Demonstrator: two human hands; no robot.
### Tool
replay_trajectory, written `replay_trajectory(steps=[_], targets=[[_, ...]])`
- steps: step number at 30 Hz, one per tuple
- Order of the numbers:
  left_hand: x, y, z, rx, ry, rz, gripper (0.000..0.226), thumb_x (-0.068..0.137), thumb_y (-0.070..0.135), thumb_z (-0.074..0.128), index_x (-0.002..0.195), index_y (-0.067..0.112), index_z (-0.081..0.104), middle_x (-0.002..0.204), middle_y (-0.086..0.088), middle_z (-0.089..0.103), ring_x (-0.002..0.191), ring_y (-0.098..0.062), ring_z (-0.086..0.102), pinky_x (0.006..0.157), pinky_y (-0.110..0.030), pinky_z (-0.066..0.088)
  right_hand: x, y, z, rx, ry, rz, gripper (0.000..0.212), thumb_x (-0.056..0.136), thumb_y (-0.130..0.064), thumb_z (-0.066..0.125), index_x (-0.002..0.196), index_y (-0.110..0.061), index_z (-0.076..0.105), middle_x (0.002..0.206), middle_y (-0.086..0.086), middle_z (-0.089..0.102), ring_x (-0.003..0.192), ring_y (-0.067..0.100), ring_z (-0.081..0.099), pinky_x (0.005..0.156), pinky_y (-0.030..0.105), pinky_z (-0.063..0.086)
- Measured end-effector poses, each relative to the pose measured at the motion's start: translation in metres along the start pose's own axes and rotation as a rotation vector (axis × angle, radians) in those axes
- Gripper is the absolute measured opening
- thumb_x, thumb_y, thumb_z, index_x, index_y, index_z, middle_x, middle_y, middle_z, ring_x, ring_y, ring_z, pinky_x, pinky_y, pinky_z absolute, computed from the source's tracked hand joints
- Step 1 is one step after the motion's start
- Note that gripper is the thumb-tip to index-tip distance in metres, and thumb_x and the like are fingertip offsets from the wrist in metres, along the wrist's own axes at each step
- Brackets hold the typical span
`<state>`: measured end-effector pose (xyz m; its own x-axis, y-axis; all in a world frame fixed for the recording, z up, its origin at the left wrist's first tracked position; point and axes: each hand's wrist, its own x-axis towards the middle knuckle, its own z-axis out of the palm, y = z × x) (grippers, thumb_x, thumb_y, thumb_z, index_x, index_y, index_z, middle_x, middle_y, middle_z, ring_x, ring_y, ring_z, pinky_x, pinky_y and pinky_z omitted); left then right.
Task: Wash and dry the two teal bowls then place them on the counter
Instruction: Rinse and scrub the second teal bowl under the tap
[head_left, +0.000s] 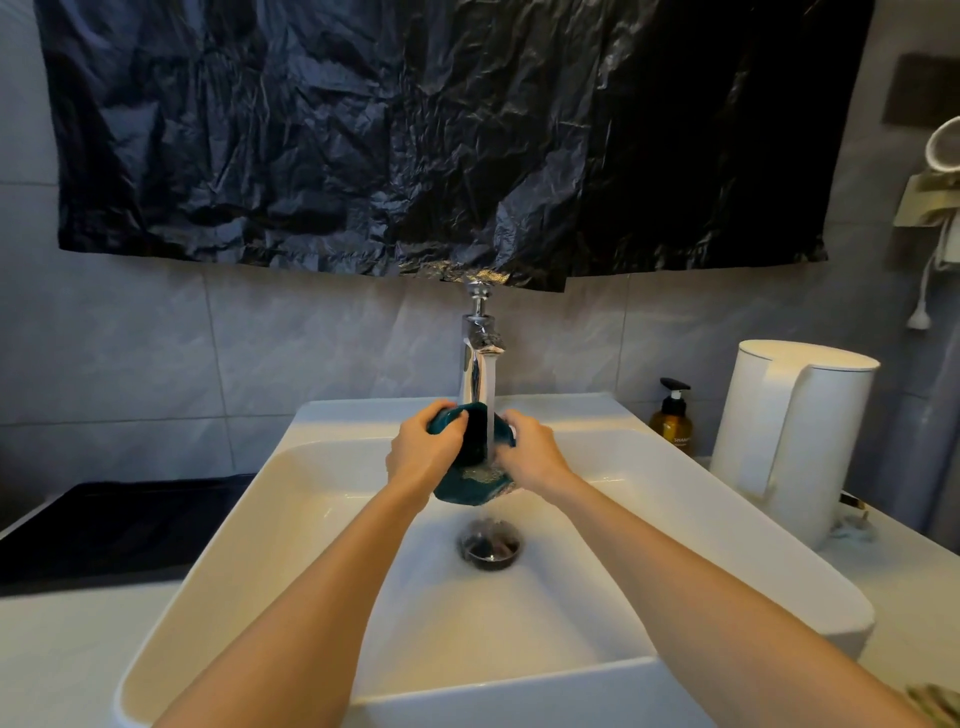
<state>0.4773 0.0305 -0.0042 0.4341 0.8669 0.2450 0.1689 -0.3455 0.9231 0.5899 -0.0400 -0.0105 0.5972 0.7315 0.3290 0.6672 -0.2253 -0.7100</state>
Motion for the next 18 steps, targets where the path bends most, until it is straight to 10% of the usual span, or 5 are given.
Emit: replay_trajectory(steps=[6, 12, 18], targets=[[0.003, -0.001, -0.004, 0.024, -0.107, -0.053, 0.013, 0.090, 0.040, 0.057, 0.099, 0.036, 0.066, 0.106, 0.001, 0.065, 0.100, -0.023, 0.058, 0.092, -0.041, 0.051, -0.004, -0.002, -0.005, -0.349, -0.080, -0.140, 0.021, 0.099, -0.020, 0.041, 0.095, -0.006, 0.056, 0.096, 0.021, 0.063, 0.087, 0.040, 0.059, 0.064, 0.036, 0.042], [-0.002, 0.005, -0.003, -0.212, -0.115, -0.145, 0.044, 0.087, 0.026, 0.067, 0.129, 0.029, 0.055, 0.119, -0.004, 0.056, 0.105, -0.022, 0.053, 0.088, -0.033, 0.050, -0.010, -0.003, 0.000, 0.041, -0.164, -0.041, 0.042, 0.095, -0.001, 0.037, 0.131, -0.022, 0.037, 0.121, 0.015, 0.057, 0.107, 0.033, 0.055, 0.092, 0.049, 0.048], [-0.009, -0.005, 0.004, -0.167, -0.076, -0.010, 0.059, 0.089, 0.004, 0.055, 0.137, 0.033, 0.040, 0.134, -0.002, 0.048, 0.115, -0.022, 0.047, 0.096, -0.048, 0.050, -0.016, -0.021, 0.001, 0.721, -0.258, 0.399, 0.040, 0.097, -0.011, 0.051, 0.123, -0.024, 0.025, 0.120, 0.006, 0.044, 0.098, 0.037, 0.058, 0.062, 0.051, 0.057]])
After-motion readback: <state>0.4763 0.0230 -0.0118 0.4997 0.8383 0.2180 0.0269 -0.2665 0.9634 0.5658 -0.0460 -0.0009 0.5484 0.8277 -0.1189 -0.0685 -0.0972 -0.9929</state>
